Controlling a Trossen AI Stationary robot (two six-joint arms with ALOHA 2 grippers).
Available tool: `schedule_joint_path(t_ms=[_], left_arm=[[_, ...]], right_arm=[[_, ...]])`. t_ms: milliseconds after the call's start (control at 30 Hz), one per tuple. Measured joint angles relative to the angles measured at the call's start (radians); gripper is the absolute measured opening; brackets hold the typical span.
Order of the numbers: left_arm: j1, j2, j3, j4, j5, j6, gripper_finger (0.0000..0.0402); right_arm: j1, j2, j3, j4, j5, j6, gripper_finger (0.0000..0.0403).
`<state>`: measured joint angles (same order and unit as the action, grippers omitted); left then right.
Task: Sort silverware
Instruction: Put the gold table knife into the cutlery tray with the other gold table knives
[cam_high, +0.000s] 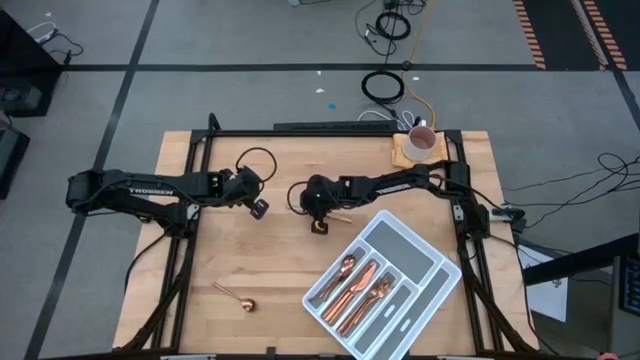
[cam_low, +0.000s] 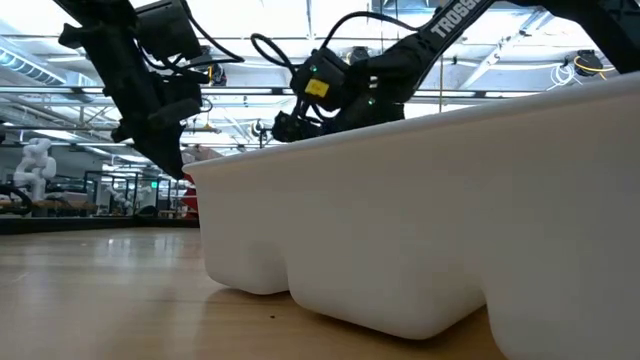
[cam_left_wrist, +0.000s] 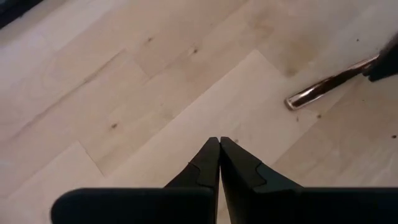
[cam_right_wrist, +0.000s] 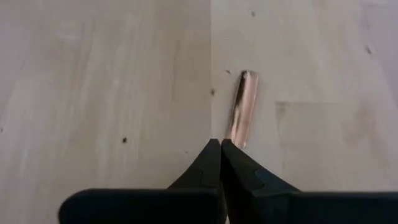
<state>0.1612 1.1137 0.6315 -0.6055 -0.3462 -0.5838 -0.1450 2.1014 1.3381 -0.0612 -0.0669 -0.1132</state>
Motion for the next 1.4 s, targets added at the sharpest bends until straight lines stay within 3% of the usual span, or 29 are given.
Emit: schedule_joint_path(t_ms=[233,333,533,667,800,967,1400], left_arm=[[0.000,0.000,0.000,-0.001,-0.002,0.042,0.0020],[0.000,0.000,0.000,-0.001,-0.003,0.042,0.0020],[0.000,0.000,0.000,-0.004,-0.003,0.044,0.0020],[0.000,0.000,0.000,-0.003,-0.003,0.051,0.0020],[0.000,0.001,0.000,0.000,-0.002,0.071,0.0020],[0.001,0.001,0.000,-0.001,-0.002,0.070,0.0020],[0.001,0.001,0.001,-0.001,0.000,0.075,0.0020]], right_arm=[[-0.019,-0.001,0.002,-0.010,-0.035,0.027,0.0019],[-0.028,-0.001,0.002,-0.008,-0.072,0.058,0.0065],[-0.007,0.015,-0.018,-0.022,-0.008,0.085,0.0194],[0.014,0.023,-0.040,-0.012,0.000,0.124,0.0244],[0.032,0.015,-0.040,-0.059,0.079,0.140,0.0255],[0.037,0.011,-0.044,-0.219,0.095,0.186,0.0256],[0.043,-0.013,-0.128,-0.212,0.104,0.253,0.0256]])
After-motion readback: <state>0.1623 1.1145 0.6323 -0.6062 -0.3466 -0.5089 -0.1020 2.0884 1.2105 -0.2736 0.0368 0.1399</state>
